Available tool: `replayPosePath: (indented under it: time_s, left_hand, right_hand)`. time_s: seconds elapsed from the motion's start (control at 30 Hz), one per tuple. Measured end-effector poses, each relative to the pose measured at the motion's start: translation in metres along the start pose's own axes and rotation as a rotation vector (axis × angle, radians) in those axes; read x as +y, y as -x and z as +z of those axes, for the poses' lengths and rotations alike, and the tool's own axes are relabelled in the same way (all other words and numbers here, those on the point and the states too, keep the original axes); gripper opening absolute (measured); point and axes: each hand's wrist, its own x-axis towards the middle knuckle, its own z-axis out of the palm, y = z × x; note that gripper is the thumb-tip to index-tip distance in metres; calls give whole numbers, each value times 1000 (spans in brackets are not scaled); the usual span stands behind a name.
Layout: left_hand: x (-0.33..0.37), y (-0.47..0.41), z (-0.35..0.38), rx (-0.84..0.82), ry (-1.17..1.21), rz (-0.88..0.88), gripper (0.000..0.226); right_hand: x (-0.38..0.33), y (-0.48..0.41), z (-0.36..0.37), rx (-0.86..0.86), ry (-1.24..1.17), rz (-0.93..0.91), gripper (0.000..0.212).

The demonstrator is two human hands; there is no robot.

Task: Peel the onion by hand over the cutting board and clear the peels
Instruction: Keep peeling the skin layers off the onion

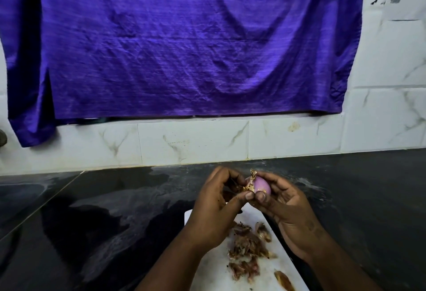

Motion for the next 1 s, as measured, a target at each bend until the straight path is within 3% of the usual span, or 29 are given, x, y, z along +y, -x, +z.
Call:
replayPosePath:
  time_s: [0.23, 0.53, 0.77, 0.9, 1.0]
  left_hand:
    - [1, 3, 1, -22, 15, -37, 25]
    - [0, 3, 2, -42, -15, 14, 11]
    - [2, 4, 2, -7, 38, -24, 29]
    - [2, 2, 1, 4, 7, 40, 9]
    - [-2, 1, 0, 30, -48, 67, 8]
  right_hand:
    - [-3, 1, 1, -10, -25, 14, 70]
    - [-3, 1, 1, -18, -26, 24, 71]
    - [-3, 0, 1, -8, -53, 28, 72]
    - [-2, 0, 1, 4, -60, 34, 73]
    - [-2, -1, 0, 23, -95, 46, 77]
